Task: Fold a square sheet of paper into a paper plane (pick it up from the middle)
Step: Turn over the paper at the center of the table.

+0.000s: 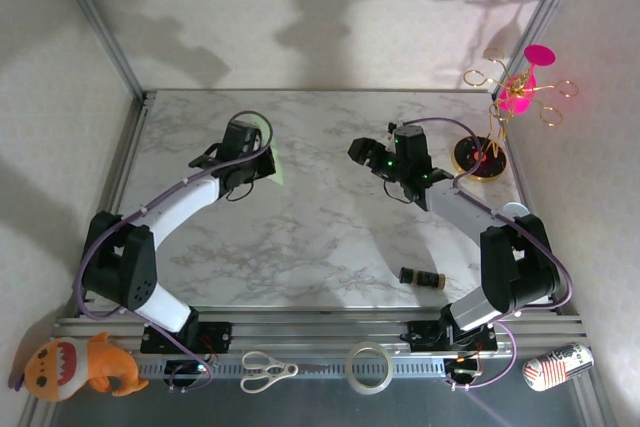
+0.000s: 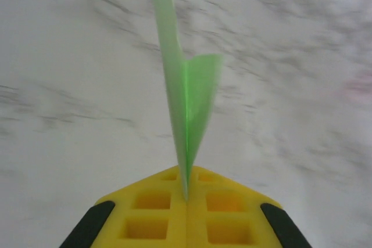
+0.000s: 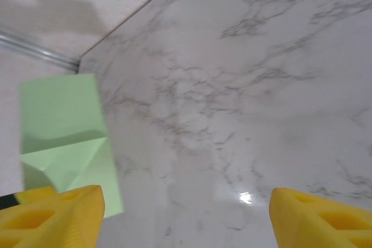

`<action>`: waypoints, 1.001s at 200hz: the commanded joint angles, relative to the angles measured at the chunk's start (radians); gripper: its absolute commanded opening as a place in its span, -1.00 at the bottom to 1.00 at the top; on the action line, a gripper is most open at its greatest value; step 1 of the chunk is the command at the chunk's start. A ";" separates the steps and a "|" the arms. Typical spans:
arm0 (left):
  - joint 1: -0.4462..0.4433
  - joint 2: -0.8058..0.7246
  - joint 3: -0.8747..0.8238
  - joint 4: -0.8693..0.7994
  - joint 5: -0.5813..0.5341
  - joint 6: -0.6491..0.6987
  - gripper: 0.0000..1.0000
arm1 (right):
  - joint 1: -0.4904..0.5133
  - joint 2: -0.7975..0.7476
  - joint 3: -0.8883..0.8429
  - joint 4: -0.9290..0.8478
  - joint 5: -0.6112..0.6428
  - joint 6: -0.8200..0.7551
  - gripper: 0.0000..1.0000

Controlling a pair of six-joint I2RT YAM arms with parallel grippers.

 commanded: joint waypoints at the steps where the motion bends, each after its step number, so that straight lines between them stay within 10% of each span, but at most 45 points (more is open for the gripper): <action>1: -0.056 0.061 0.099 -0.315 -0.466 0.128 -0.94 | 0.002 -0.036 -0.024 -0.048 0.109 -0.043 0.53; 63: -0.163 0.248 0.212 -0.412 -0.646 0.083 -0.92 | 0.002 -0.065 -0.048 -0.066 0.175 -0.026 0.54; 124: -0.235 0.396 0.201 -0.176 -0.320 -0.031 -0.84 | 0.002 -0.059 -0.060 -0.064 0.169 0.006 0.54; 200: -0.091 0.176 0.032 0.115 0.148 -0.141 0.09 | 0.024 0.017 -0.036 -0.055 0.112 0.004 0.48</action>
